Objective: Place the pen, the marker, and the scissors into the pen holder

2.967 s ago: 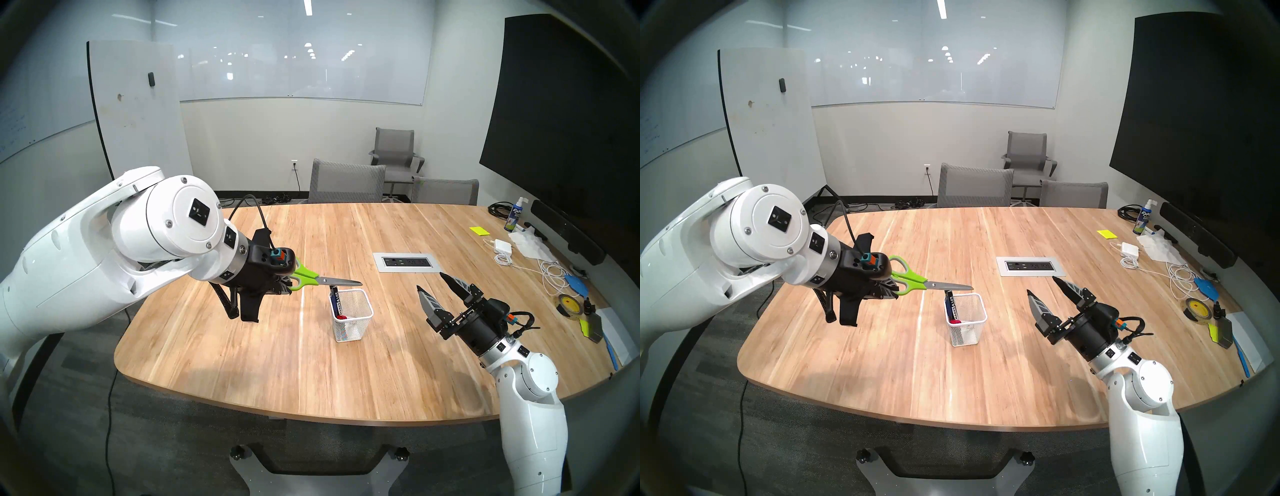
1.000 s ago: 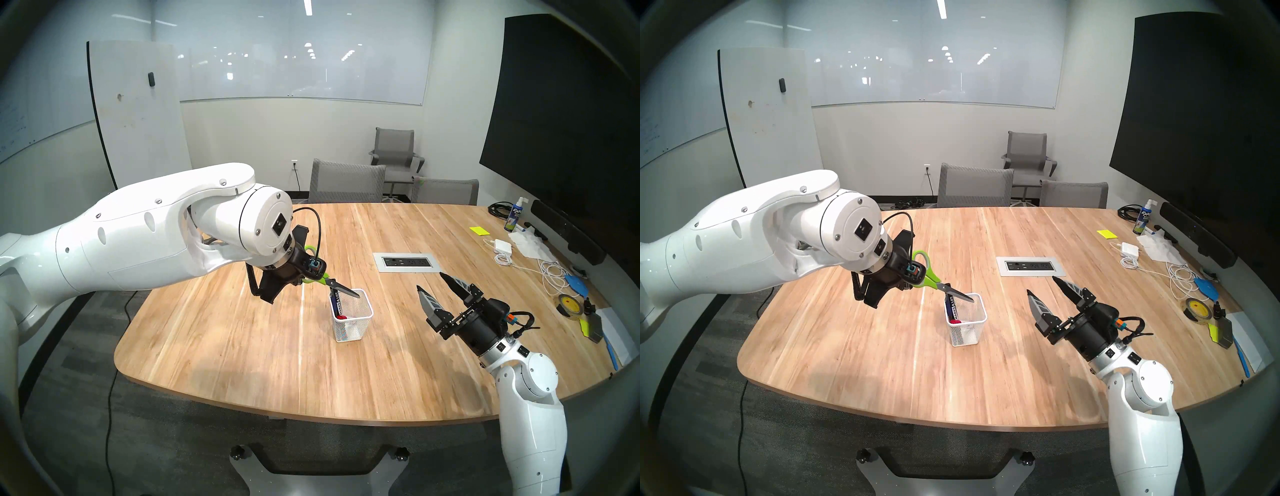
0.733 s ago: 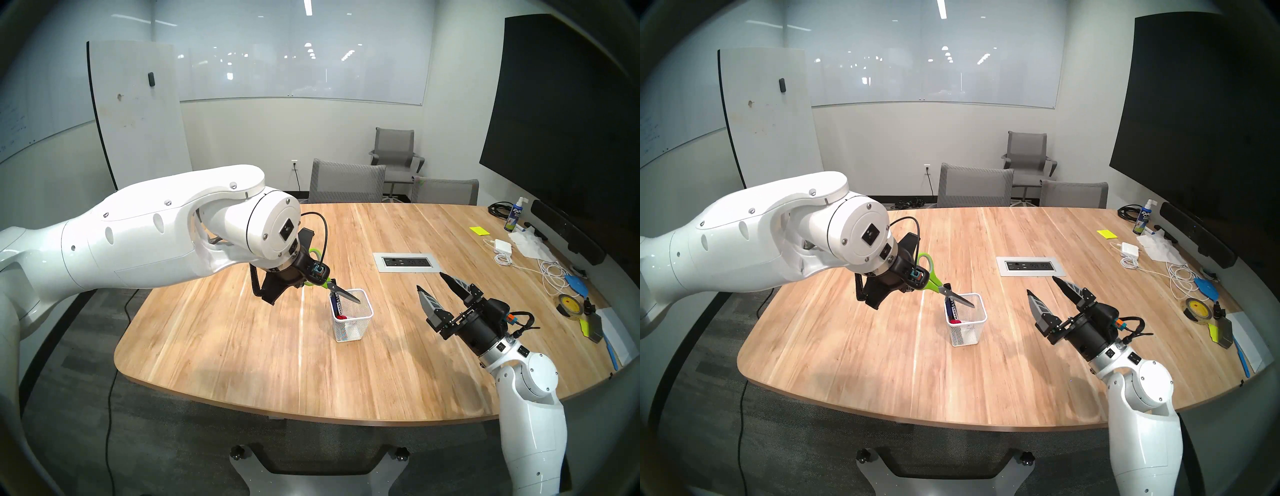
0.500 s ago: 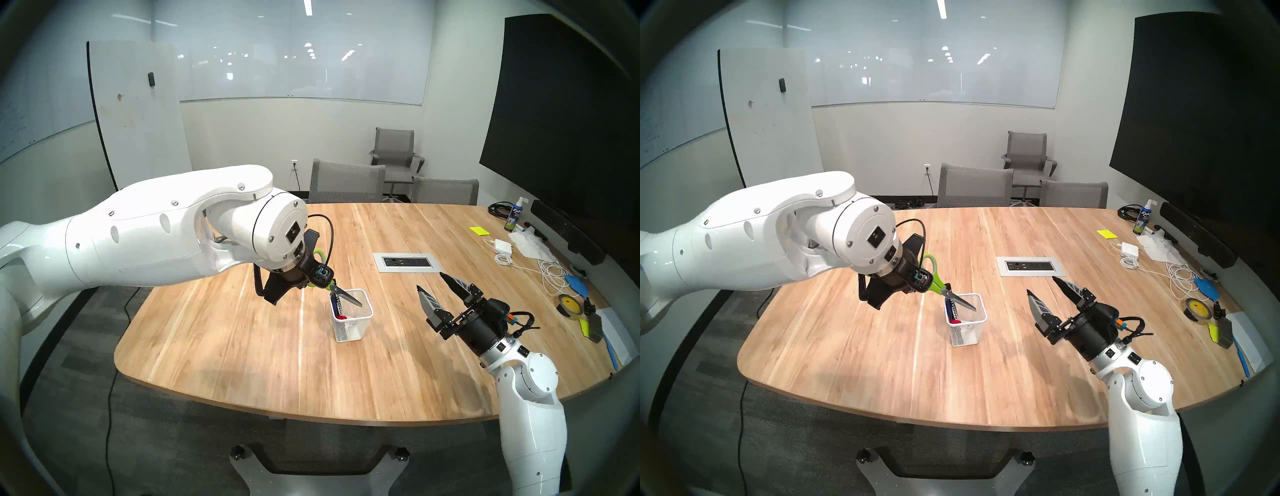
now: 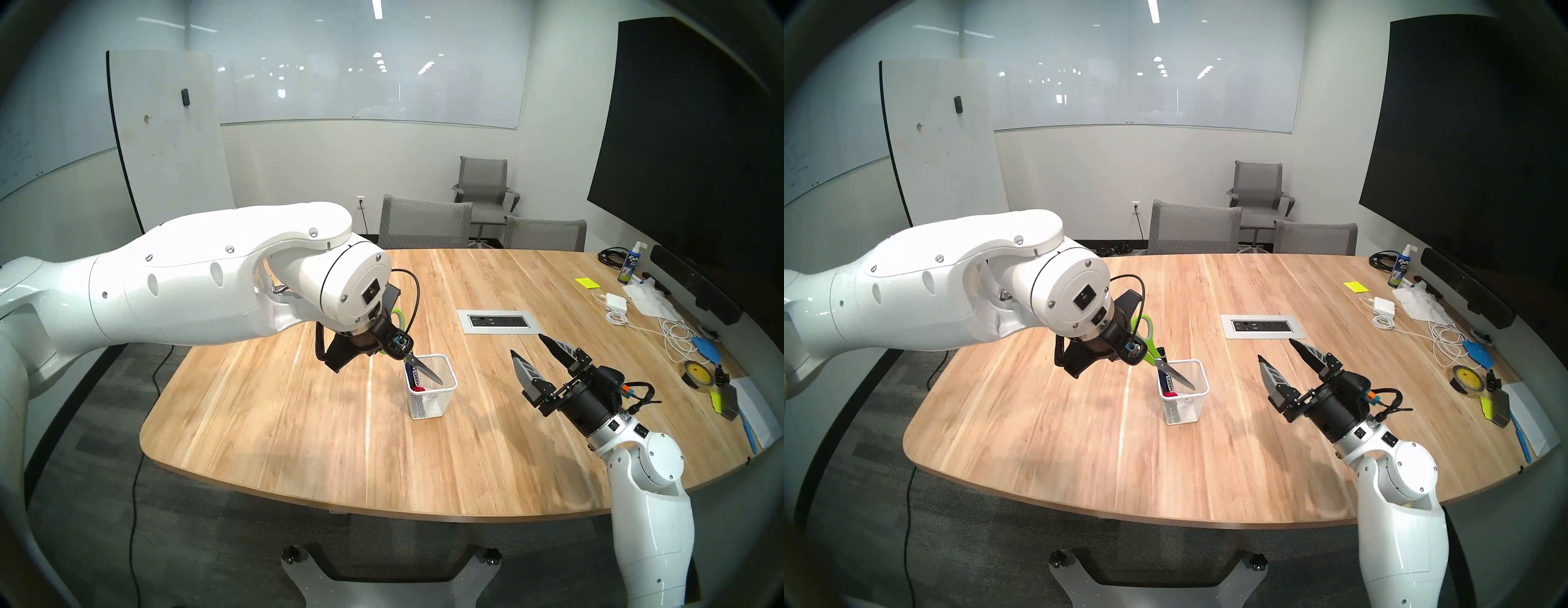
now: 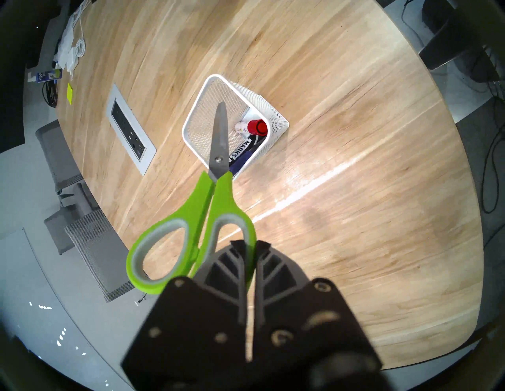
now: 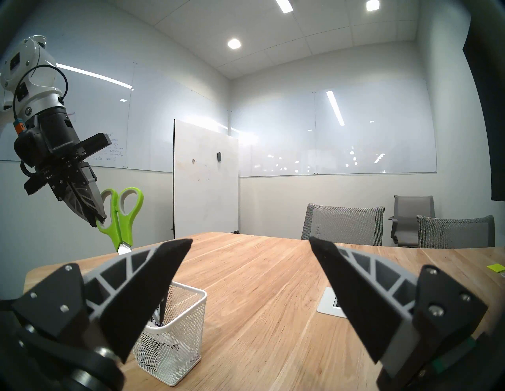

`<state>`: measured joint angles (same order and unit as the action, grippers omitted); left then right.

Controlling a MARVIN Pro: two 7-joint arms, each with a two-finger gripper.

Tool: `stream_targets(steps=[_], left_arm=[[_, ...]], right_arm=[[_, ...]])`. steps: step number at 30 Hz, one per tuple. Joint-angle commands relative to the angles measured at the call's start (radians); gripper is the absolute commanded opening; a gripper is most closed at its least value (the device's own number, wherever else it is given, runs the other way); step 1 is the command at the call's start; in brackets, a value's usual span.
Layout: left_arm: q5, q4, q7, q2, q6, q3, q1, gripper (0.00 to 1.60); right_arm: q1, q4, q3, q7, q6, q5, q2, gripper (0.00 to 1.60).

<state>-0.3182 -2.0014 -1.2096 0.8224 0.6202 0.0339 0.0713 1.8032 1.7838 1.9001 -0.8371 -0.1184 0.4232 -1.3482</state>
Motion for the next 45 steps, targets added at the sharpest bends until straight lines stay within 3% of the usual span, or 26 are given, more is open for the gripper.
stream_targets(steps=[1,12,29,45], left_arm=[[-0.007,0.013,-0.03,0.031,0.002,0.002,-0.034,0.0],[-0.061,0.064,-0.032,0.074,-0.057,-0.046,-0.053,0.0],[-0.073,0.191,-0.01,0.175,-0.086,-0.057,-0.019,0.0],[-0.076,0.234,0.001,0.231,-0.119,-0.08,0.0,0.0]], right_arm=[[-0.01,0.017,-0.002,0.0,0.002,0.001,0.001,1.6],[-0.01,0.017,-0.001,-0.002,0.002,-0.001,-0.002,1.6],[-0.012,0.017,0.002,-0.005,0.004,-0.004,-0.005,1.6],[-0.013,0.017,0.004,-0.008,0.006,-0.006,-0.009,1.6]])
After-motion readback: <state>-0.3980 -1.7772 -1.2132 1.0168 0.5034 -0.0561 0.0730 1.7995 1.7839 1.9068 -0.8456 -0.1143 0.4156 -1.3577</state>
